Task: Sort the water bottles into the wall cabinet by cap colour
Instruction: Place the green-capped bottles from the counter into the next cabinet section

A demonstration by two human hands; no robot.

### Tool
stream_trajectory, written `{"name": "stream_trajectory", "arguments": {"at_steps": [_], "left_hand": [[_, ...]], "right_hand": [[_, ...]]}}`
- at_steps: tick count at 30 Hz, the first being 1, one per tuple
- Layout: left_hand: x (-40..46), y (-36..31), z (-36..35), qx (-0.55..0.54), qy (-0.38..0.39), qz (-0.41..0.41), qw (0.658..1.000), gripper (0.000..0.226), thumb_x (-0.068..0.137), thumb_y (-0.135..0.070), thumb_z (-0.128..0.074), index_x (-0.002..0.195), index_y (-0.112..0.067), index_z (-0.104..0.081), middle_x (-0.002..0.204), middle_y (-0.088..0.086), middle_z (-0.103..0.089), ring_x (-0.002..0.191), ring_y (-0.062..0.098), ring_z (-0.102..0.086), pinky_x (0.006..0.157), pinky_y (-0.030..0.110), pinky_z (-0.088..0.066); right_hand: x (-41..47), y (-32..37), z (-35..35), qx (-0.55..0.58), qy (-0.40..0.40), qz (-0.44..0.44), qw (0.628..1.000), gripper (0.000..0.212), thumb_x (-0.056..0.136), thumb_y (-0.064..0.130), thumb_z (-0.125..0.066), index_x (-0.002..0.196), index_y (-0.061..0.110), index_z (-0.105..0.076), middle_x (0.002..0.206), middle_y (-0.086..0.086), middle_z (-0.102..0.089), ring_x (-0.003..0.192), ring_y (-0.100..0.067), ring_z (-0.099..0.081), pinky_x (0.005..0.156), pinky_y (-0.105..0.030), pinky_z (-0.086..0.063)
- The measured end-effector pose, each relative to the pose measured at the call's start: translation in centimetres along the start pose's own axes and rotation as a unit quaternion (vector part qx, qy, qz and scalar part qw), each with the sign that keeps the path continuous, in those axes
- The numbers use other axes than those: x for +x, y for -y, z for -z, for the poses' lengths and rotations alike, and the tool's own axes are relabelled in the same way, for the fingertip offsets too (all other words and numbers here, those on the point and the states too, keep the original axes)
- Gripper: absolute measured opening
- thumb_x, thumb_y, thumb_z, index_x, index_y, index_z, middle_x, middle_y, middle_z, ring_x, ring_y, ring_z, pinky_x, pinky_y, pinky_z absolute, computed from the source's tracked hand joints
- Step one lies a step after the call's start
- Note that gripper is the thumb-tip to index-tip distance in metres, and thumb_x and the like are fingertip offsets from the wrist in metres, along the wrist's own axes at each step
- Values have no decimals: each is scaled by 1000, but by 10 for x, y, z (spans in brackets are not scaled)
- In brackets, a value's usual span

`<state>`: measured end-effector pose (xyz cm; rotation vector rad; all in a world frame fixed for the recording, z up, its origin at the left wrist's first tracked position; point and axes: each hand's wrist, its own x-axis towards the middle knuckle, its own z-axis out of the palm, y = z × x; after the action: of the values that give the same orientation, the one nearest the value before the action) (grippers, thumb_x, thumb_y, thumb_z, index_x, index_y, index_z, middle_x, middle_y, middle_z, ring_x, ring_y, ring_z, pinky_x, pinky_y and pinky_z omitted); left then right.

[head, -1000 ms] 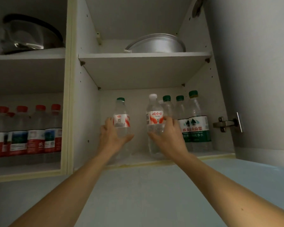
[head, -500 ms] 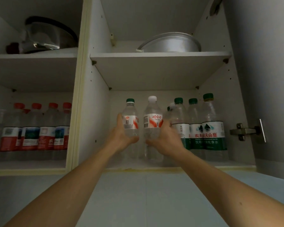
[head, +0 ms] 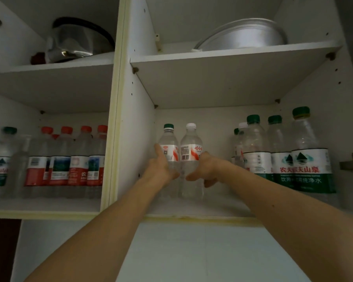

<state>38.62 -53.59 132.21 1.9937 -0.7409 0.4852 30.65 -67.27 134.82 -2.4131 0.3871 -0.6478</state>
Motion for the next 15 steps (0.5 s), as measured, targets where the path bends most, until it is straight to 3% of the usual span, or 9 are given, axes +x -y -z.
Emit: {"name": "stream_trajectory", "arguments": {"at_steps": [3,7,11,15], "left_hand": [[15,0,-3,27,10,33,999,129,81,-25,-83,156,-22,22,142,16,-51,118,33,-60,99,48,-52],[31,8,-14,-22,5,62,998,121,87,-22,-78,157,-24,21,141,17,-50,117,33,-60,96,45,-54],[47,15,-14,-61,-10,62,996,103,92,-20,-71,159,-21,7,141,20,-48,118,39,-58,96,49,-53],[49,14,-13,11,6,57,998,115,85,-20,-79,157,-21,11,142,18,-49,121,38,-58,99,54,-52]], "right_hand": [[15,2,-2,-13,26,-13,1000,77,82,16,-83,143,11,-36,129,-14,-55,108,-30,-64,82,-38,-62],[36,0,-6,-3,56,-12,998,74,81,11,-83,143,12,-41,131,-15,-59,109,-31,-66,86,-41,-61],[54,0,-9,4,85,1,996,66,81,6,-82,138,15,-49,125,-13,-62,103,-30,-69,82,-42,-63],[66,0,-8,1,122,1,992,44,85,0,-77,121,16,-59,108,-9,-63,94,-28,-70,75,-41,-64]]}}
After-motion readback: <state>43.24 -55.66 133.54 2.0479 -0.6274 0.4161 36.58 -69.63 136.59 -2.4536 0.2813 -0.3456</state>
